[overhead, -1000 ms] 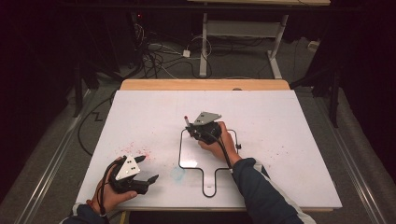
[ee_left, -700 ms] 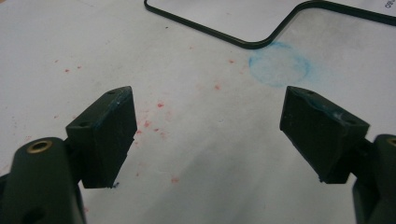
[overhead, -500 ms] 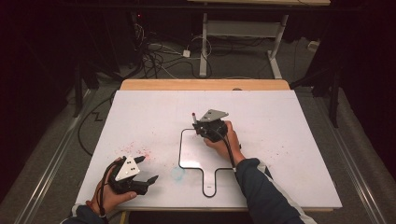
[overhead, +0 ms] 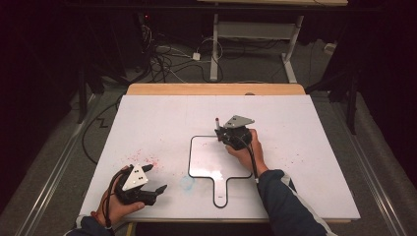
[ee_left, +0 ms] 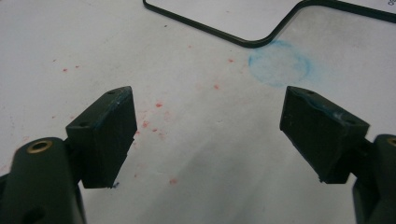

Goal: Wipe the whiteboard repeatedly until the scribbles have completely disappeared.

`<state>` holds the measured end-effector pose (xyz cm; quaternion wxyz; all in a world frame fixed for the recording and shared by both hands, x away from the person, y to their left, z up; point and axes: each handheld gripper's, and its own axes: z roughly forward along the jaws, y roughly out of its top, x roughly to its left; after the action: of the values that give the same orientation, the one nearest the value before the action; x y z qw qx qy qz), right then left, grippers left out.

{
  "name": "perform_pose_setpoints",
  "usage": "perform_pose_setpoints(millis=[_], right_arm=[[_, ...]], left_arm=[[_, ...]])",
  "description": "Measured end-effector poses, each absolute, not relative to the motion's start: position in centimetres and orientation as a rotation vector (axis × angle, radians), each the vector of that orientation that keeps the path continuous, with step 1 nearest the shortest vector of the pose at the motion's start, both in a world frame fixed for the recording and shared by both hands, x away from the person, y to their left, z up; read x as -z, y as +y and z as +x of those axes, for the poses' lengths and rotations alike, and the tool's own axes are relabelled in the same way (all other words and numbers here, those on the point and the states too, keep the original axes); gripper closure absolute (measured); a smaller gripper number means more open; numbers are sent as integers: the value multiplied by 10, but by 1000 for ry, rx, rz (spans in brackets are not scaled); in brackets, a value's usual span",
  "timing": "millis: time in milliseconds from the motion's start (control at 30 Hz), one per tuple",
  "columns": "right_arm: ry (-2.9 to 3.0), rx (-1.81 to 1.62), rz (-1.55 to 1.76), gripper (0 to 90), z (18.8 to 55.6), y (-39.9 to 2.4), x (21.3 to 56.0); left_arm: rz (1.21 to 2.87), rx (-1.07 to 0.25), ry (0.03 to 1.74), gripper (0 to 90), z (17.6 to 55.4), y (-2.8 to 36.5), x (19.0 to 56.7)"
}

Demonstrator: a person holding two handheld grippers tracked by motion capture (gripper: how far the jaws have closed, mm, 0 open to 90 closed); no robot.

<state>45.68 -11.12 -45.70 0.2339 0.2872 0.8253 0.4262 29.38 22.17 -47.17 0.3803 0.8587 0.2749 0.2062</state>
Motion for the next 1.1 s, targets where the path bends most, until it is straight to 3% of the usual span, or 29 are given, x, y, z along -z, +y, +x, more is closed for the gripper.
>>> perform_pose_setpoints(millis=[467,800,1100], right_arm=[[2245,-1159,789,821,447,-140,457],[2288,-1188,731,821,457,-99,458],[2354,-1234,617,821,442,-62,460]], left_arm=[[2189,-535,715,176,291,226,472],[2197,-524,706,176,294,224,473],[2192,-522,711,176,295,227,474]])
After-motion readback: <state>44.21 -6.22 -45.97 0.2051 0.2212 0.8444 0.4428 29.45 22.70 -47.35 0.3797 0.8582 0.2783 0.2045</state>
